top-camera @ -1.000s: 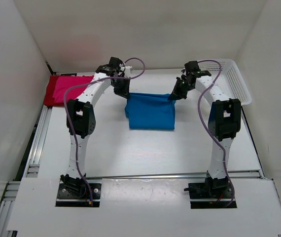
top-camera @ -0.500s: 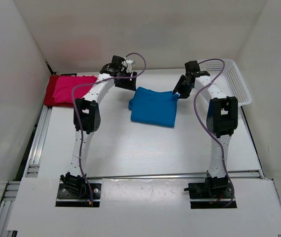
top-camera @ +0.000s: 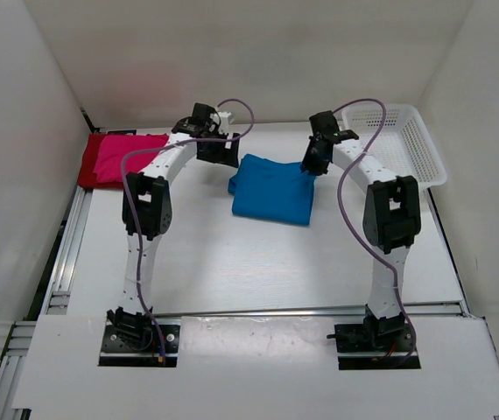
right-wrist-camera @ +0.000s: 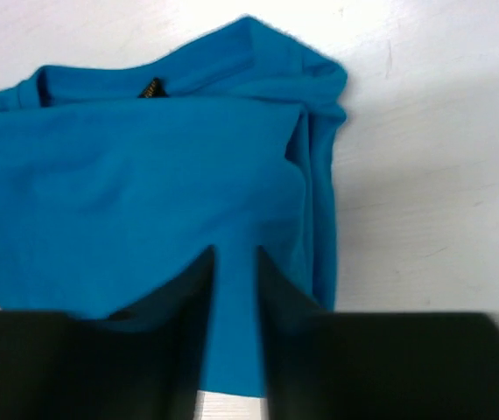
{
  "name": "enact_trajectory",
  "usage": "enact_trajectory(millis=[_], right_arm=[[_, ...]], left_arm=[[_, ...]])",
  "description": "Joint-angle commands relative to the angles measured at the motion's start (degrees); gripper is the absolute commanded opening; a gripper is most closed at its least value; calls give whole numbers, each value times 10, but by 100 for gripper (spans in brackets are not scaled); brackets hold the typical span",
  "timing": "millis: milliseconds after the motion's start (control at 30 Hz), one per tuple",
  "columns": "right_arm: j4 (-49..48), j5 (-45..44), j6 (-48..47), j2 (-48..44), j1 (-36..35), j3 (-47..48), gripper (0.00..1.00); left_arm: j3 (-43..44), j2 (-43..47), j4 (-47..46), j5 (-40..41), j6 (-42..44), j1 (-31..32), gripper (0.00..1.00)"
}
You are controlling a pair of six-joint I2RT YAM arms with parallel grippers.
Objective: Fold and stack the t-shirts
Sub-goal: Fold the long partially folded tshirt into a neat square
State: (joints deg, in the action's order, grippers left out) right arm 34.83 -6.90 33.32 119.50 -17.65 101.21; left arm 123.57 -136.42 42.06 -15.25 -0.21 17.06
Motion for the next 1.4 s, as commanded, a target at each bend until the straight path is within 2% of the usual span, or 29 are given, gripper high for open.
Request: enact_trajectory(millis=[0,100,267,400,500,567,733,833,867,933,1000,1100,1233,1267,1367], right_arm=[[19,-3,18,17,10,-9,37],[26,-10,25,31,10,-9,55],[52,23,19,82,26,13,57],[58,50,19,93,33,7,57],[13,72,6,86,33,-22,68],[13,88,6,86,33,-22,72],[13,130,6,98,39,-16,72],[7,153,6,98,39,-23,61],[7,163,6,98,39,-23,57],[-7,185,-1,103,39,-31,53],[-7,205,-1,103,39,-36,44],[-29,217,5,103,39,-52,39],[-52,229,16,80,39,-80,36],[-57,229,16,75,33,-87,35],[-63,234,21,69,33,-95,35]], left_arm=[[-14,31,2,-53,2,24,100],[-14,17,2,-95,2,24,100],[-14,-10,2,-156,2,24,100],[-19,-10,2,-139,2,24,100],[-19,-10,2,-119,2,24,100],[-3,-26,2,-126,2,24,100],[-3,-42,20,-149,2,37,100],[-3,-67,93,-153,2,37,100],[-3,-74,108,-186,2,37,100],[-31,-81,117,-210,2,37,100],[-37,-92,112,-246,2,37,100],[-37,-110,105,-302,2,37,91],[-55,-116,105,-363,2,37,72],[-61,-116,105,-380,2,37,59],[-61,-116,105,-380,2,32,37]])
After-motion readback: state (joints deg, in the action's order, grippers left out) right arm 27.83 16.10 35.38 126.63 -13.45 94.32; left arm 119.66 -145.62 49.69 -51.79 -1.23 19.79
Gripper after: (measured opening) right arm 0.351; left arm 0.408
